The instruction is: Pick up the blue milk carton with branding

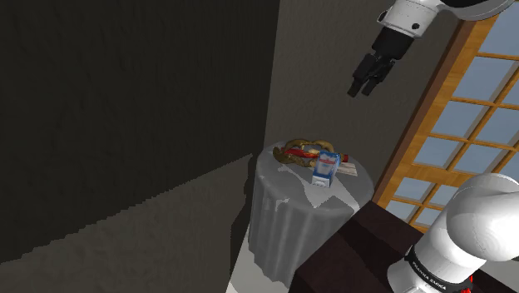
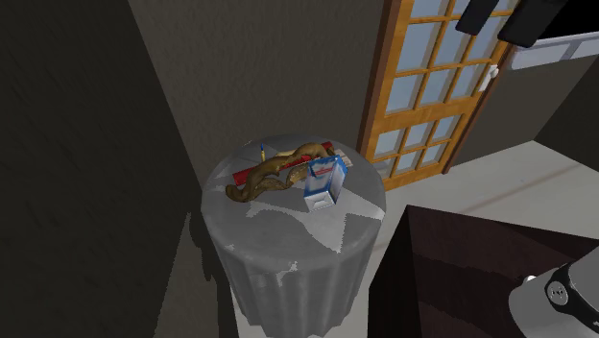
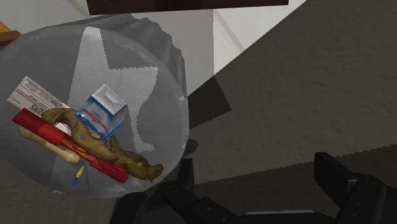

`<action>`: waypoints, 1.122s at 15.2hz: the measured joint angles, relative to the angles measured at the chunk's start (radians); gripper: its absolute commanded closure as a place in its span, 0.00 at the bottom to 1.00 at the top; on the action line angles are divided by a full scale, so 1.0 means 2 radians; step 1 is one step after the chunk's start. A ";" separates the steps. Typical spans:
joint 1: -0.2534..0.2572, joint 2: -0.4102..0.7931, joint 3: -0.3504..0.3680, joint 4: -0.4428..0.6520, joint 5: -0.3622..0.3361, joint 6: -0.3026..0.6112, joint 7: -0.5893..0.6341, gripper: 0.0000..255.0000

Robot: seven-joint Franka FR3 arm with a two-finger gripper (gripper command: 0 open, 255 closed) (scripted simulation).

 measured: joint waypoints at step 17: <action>-0.027 0.089 -0.076 -0.140 -0.089 0.202 -0.138 0.00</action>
